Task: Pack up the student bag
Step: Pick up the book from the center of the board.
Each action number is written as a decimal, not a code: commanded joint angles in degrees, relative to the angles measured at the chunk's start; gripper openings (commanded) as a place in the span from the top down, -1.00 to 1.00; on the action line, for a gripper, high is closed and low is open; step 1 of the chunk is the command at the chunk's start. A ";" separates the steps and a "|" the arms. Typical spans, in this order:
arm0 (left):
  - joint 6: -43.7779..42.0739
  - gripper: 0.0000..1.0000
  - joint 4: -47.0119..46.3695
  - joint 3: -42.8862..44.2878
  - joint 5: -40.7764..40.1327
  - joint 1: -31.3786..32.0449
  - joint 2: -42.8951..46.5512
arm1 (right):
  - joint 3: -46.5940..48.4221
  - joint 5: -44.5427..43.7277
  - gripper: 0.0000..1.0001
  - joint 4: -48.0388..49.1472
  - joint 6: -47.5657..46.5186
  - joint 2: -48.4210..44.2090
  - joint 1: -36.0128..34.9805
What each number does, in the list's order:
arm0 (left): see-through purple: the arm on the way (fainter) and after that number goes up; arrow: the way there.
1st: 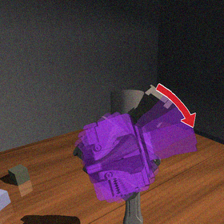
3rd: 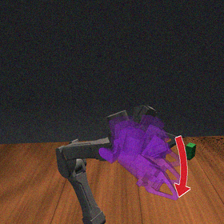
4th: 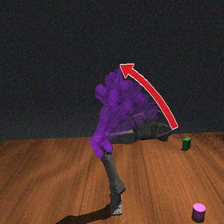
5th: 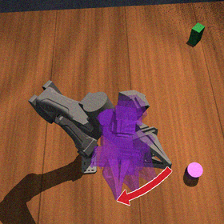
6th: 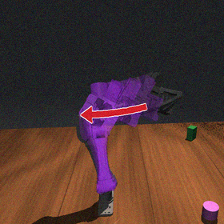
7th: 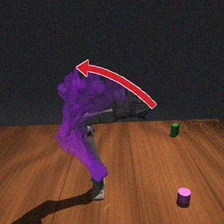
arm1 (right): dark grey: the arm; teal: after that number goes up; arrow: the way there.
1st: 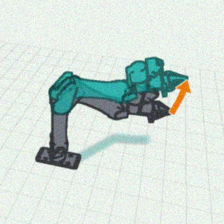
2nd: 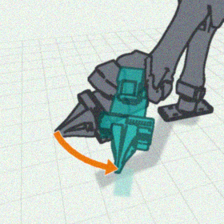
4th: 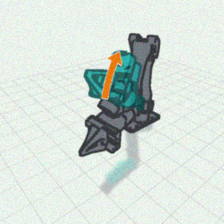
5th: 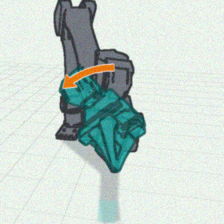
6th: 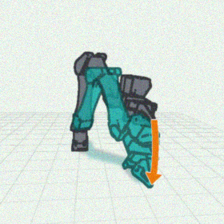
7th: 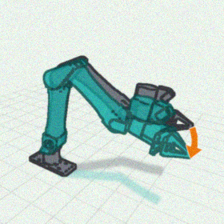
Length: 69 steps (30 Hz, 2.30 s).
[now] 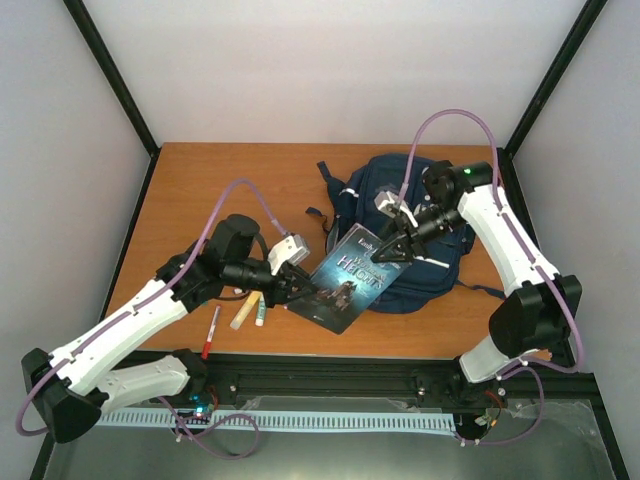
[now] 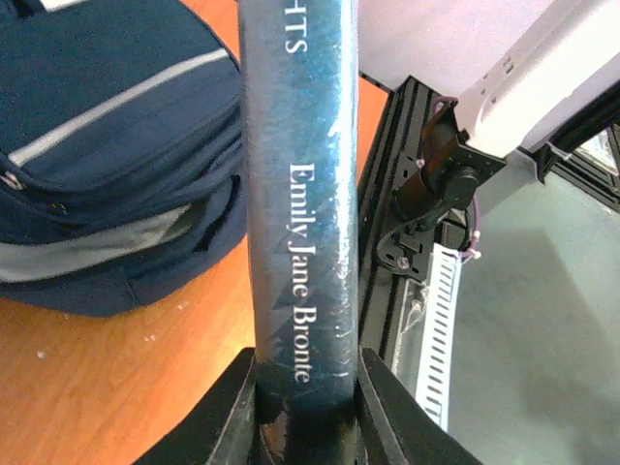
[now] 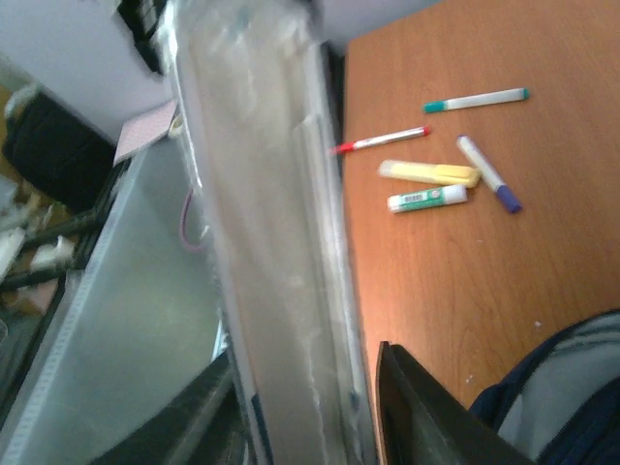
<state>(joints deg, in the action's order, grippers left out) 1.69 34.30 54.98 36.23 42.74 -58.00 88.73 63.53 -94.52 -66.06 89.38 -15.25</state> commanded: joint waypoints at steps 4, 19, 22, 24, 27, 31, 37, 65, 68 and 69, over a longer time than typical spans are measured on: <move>5.11 0.98 6.61 0.92 0.23 1.16 3.32 | -0.24 7.14 -0.25 11.51 3.83 2.23 8.32; 21.14 0.99 1.07 -5.67 -9.92 0.59 0.56 | -27.35 -16.76 -0.29 38.11 18.24 -12.09 12.97; 20.61 0.98 0.46 -6.68 -11.13 0.59 -0.69 | -31.52 -17.96 -0.28 40.24 16.88 -12.93 12.89; 19.78 0.98 1.91 -5.39 -12.53 1.13 -1.48 | -33.53 -18.94 -0.27 41.27 15.97 -13.09 12.78; 18.48 0.99 5.60 -2.84 -14.34 2.71 -2.59 | -35.40 -20.84 -0.27 42.75 15.29 -13.28 12.28; 18.56 0.98 14.55 1.76 -22.40 5.85 -4.51 | -35.95 -22.01 -0.26 42.98 14.67 -13.33 12.23; 24.74 0.98 17.99 4.06 -31.24 7.19 1.89 | -36.34 -20.87 -0.26 43.11 14.47 -13.53 12.22; 30.34 0.60 24.88 4.18 -35.63 7.27 -11.91 | -36.40 -18.81 -0.25 44.87 14.00 -9.93 12.06; 30.69 0.44 24.24 3.13 -34.20 7.27 -12.11 | -36.52 -19.12 -0.25 44.74 13.57 -10.16 12.08; 30.84 0.41 23.97 2.72 -33.73 7.27 -12.39 | -36.60 -19.22 -0.25 44.79 13.52 -10.18 12.06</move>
<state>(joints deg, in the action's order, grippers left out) 30.94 56.64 57.56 -0.54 49.67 -69.36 53.04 43.53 -50.54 -51.03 79.00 -2.92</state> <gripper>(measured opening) 0.268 0.623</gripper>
